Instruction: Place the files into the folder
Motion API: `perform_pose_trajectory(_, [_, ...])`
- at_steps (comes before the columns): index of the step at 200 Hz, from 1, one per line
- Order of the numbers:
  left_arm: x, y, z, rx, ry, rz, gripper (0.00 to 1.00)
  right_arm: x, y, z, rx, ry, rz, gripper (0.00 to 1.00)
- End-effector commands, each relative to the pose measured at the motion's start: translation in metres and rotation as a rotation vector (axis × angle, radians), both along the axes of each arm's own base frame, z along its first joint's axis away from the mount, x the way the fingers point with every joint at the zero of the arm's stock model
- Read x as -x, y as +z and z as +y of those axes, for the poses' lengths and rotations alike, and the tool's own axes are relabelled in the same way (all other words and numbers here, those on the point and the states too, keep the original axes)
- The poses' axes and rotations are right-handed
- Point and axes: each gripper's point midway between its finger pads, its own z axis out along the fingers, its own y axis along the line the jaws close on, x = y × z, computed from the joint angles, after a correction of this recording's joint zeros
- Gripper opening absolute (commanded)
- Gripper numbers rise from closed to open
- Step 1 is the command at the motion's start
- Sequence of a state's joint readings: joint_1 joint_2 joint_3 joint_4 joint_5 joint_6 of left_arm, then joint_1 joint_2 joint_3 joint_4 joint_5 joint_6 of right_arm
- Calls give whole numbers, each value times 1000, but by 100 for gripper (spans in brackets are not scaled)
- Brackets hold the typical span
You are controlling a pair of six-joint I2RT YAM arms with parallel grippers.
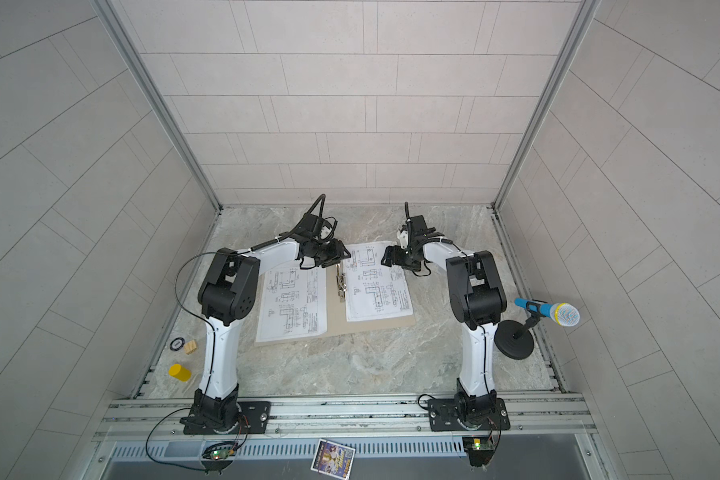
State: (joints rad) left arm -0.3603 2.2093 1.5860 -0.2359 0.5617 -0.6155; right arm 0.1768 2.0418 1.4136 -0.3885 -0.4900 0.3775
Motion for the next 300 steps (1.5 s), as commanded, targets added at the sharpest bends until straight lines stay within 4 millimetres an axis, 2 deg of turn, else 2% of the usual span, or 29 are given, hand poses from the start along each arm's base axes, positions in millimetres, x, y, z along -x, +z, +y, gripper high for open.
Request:
perform_pose_trajectory(1, [-6, -4, -2, 20, 7, 14, 55, 25, -16, -1, 26, 7, 92, 85])
perform_pose_trajectory(47, [-1, -12, 0, 13, 25, 43, 53, 25, -16, 0, 22, 11, 92, 85])
perform_pose_trajectory(139, [4, -3, 0, 91, 93, 42, 50, 28, -14, 6, -7, 28, 93, 83])
perform_pose_trajectory(231, [7, 12, 0, 133, 115, 11, 31, 31, -7, 7, -20, 39, 78, 83])
perform_pose_trajectory(300, [11, 11, 3, 130, 122, 14, 20, 35, -9, 6, -14, 42, 88, 83])
